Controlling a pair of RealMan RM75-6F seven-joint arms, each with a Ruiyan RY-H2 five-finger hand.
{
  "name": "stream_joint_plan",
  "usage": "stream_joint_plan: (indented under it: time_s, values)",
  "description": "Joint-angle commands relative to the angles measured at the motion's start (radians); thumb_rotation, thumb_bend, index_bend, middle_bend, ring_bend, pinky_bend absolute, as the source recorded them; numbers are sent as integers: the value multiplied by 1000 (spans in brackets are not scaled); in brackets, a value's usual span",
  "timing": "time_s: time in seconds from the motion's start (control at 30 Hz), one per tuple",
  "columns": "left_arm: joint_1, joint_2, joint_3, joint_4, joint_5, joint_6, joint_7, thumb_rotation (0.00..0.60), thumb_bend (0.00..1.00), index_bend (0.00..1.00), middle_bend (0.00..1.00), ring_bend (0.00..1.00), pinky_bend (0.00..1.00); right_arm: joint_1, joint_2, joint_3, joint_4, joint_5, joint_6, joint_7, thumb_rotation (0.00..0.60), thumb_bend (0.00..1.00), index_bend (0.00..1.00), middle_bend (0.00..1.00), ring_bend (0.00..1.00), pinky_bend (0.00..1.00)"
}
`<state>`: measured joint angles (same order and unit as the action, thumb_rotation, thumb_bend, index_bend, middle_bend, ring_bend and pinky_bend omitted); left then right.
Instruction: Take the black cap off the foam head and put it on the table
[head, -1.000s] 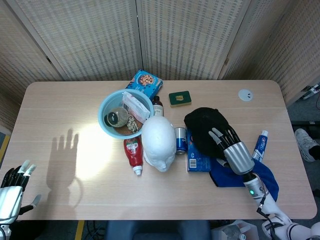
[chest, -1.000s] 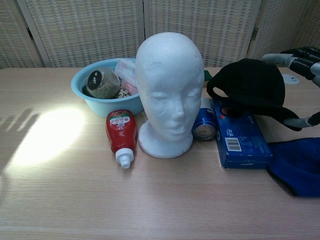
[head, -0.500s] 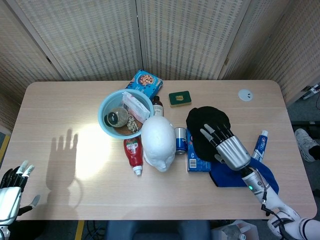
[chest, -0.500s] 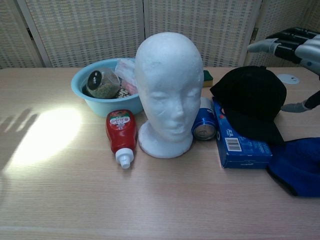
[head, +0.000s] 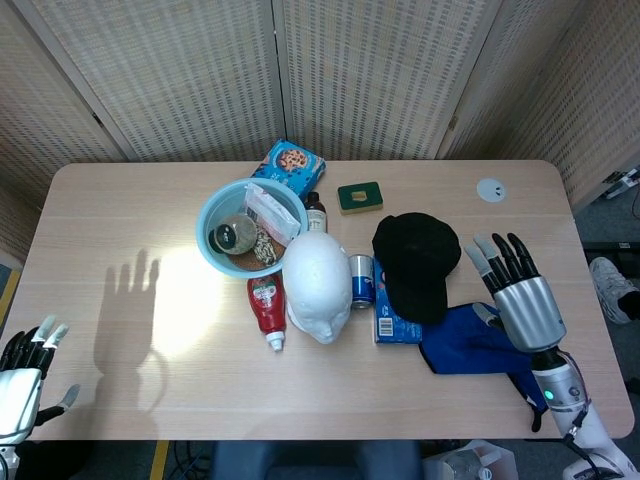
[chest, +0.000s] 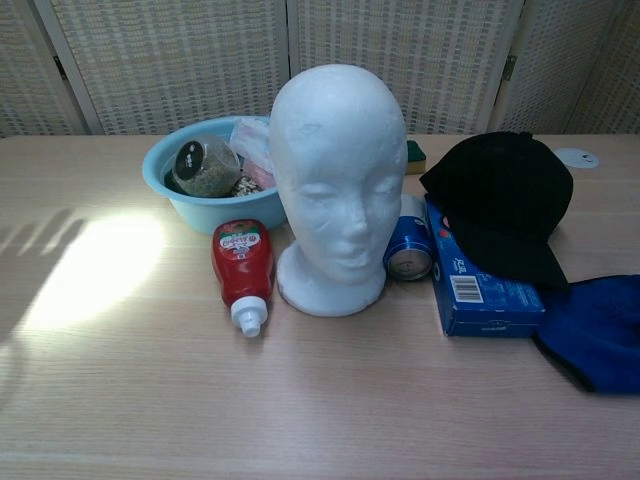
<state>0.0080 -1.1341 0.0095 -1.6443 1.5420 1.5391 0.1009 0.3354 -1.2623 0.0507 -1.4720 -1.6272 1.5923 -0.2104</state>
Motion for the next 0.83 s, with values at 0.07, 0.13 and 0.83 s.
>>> stream_joint_plan:
  time_s: [0.07,0.13,0.83]
  values:
    - [-6,-1,-2,0,1,-6,0,600,246,0,0,0,0,-66,67,-20,-56,41,14,-16,600,0,209,237,158,236]
    - [-9,-3,-3,1,3,-8,0,600,246,0,0,0,0,-95,103,-34,-89,68,3,-28,600,0,223,238,158,244]
    - [-22,-7,-9,6,23,3,-9,600,246,0,0,0,0,-236,229,-103,-117,98,-46,114,600,0,230,165,71,184]
